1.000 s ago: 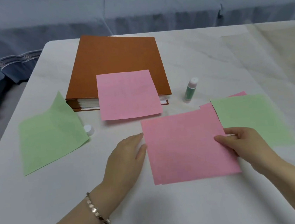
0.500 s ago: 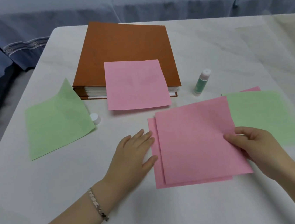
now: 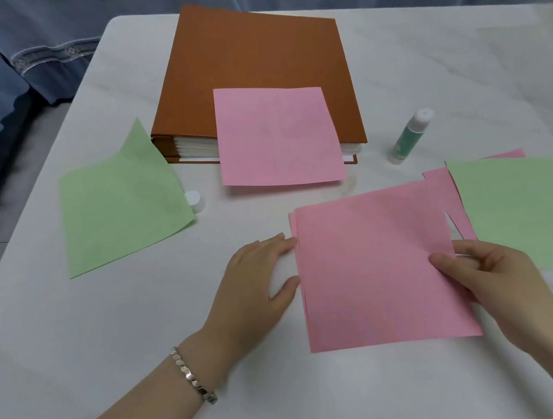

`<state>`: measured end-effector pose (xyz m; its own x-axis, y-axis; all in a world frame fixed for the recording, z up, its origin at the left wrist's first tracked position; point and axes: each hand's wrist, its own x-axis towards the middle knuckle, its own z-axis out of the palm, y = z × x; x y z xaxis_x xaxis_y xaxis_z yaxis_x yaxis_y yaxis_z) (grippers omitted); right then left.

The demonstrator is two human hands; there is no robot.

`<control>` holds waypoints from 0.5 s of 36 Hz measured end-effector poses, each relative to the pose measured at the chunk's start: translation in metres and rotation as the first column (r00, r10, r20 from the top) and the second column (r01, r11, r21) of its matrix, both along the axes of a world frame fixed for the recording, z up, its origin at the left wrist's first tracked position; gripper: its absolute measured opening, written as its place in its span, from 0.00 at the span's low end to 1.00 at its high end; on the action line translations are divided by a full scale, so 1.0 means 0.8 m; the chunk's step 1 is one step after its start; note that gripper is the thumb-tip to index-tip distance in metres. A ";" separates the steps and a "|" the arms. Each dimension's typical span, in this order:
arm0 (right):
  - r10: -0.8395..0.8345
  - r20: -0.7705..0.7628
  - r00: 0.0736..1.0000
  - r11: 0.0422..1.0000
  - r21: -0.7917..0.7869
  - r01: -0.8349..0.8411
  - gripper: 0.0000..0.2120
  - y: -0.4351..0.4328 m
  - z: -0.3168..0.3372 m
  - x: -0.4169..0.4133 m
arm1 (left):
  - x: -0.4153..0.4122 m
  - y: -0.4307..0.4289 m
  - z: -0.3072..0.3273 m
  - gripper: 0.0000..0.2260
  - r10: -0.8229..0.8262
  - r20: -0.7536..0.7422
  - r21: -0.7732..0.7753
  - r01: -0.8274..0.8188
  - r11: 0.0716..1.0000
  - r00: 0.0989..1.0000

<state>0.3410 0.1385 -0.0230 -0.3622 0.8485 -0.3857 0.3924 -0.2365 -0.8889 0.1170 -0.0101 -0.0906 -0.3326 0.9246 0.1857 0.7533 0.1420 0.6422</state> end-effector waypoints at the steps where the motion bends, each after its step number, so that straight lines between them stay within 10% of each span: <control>1: 0.004 0.008 1.000 1.000 0.007 -0.004 0.06 0.000 0.001 -0.001 | 0.000 0.000 0.001 0.21 0.003 0.000 -0.001 -0.003 1.000 1.000; 18: 0.029 0.021 0.999 0.999 0.032 -0.030 0.06 0.001 -0.003 -0.007 | 0.000 0.000 0.000 0.23 -0.021 -0.066 0.020 0.022 1.000 0.998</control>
